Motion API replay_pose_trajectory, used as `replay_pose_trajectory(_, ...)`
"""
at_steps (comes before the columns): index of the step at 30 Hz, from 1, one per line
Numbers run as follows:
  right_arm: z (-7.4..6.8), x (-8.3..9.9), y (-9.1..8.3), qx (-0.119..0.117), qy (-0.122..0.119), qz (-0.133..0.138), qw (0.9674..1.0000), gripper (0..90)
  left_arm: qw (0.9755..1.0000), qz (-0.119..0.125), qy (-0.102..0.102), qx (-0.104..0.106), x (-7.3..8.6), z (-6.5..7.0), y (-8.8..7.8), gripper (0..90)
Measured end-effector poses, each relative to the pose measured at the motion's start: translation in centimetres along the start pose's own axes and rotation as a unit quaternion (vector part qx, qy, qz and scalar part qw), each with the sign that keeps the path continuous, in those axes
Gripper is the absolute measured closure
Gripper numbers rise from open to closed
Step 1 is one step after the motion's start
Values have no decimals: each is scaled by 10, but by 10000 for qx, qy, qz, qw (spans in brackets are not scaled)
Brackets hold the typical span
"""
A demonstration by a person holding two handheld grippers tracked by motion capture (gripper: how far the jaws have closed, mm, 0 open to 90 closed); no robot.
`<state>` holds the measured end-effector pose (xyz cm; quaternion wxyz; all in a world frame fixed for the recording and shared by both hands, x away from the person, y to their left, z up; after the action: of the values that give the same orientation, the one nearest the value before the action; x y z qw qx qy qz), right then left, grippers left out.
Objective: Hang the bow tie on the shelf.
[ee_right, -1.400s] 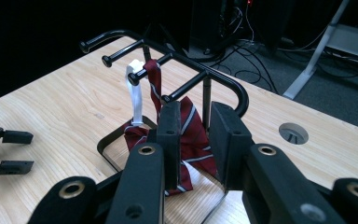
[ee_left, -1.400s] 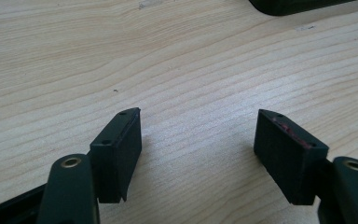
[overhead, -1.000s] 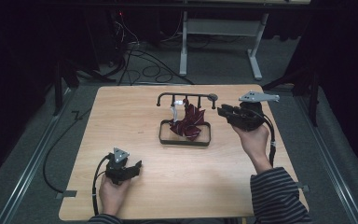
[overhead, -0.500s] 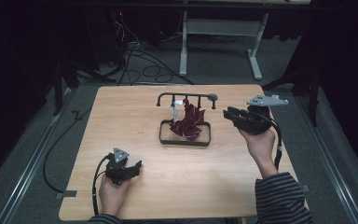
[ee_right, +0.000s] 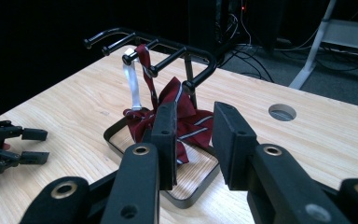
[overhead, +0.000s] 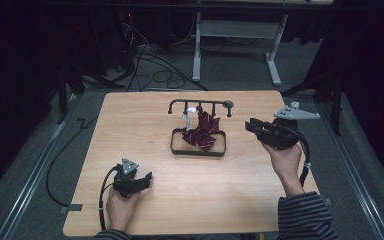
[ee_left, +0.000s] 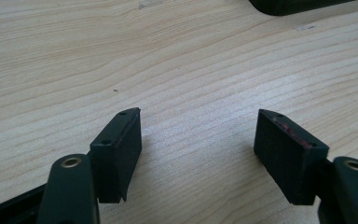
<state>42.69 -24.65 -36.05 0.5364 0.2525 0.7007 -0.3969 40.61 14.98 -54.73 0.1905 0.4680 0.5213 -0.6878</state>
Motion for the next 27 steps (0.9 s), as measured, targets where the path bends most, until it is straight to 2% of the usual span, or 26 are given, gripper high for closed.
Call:
replay_pose_trajectory(15,1,6,-16,61,-11,19,10000,724,10000,-3,-2,4,0,0,0,324)
replay_pose_trajectory(27,7,14,-31,159,88,94,9998,724,10000,1,-1,1,0,0,0,324)
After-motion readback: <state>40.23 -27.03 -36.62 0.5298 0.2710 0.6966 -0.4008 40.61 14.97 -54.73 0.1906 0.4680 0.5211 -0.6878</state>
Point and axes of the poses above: each handheld gripper's, and its own axes: y roughly forward along the jaws, x roughly out of its underside, z roughly to its right, the point moved 6 cm from there along y, roughly forward along the jaws, and after that the axes turned 9 degrees about z, right-handed, at the moved point
